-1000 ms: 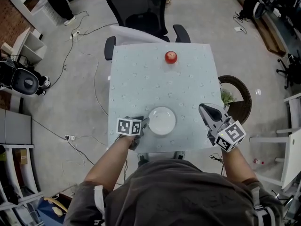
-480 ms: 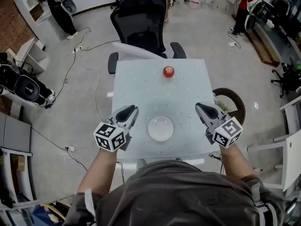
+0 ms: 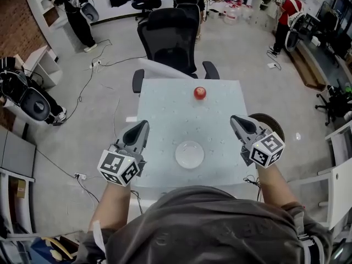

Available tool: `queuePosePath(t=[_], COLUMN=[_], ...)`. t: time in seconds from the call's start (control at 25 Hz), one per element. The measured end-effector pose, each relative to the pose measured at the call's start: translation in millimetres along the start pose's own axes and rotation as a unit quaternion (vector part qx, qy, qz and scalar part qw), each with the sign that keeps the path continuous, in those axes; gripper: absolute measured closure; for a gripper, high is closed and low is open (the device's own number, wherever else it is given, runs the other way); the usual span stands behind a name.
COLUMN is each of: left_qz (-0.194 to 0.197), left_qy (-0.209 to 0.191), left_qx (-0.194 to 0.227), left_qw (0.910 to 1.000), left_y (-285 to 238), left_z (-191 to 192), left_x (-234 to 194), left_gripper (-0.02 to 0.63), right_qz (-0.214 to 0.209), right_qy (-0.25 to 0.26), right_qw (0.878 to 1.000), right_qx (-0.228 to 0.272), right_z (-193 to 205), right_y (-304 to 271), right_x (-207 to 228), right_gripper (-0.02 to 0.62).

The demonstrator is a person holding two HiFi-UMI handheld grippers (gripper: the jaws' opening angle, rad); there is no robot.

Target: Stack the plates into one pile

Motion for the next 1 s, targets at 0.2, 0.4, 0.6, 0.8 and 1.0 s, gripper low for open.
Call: queuePosePath(t=[0.2,0.4,0.6,0.8,1.0], left_qz=[0.0,0.004,0.007,0.009,0.011], left_qy=[0.002,0.009,0.002,-0.002,-0.002], left_qx=[0.0,-0.002,-0.004,-0.008,-0.009], left_qw=[1.0,1.0,1.0,0.9999,0.9999], left_y=[6.2,5.7,5.8,5.7,5.3], left_z=[1.9,3.0,2.4,4.8,4.3], left_x=[1.6,4.7,11.0,11.3,11.6], left_gripper=[0.6,0.6,0.6,0.6,0.6], right_qz=[0.005,0.006,0.006,0.008,0.005], right_qy=[-0.006,-0.006,0.003,0.008,0.008], right_qw=[1.0,1.0,1.0,1.0,1.0], right_qx=[0.003,0.002,-0.001,-0.005,-0.007], right_z=[-3.0,-2.2,-3.5,-1.2,-1.4], right_y=[1.0,2.5,6.9,7.1,6.4], right_x=[1.3,1.1,-0.5,-1.7,-2.9], right_gripper=[0.603,0.603,0.604,0.604,0.604])
Point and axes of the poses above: the fingertips, and each gripper's own axes: y backward along the fingers, x to its right, z out of its underside, the point moved 5 cm from there along y, backward along the fingers, and after that the axes turned 13 degrees about y, right-handed, at the moved point
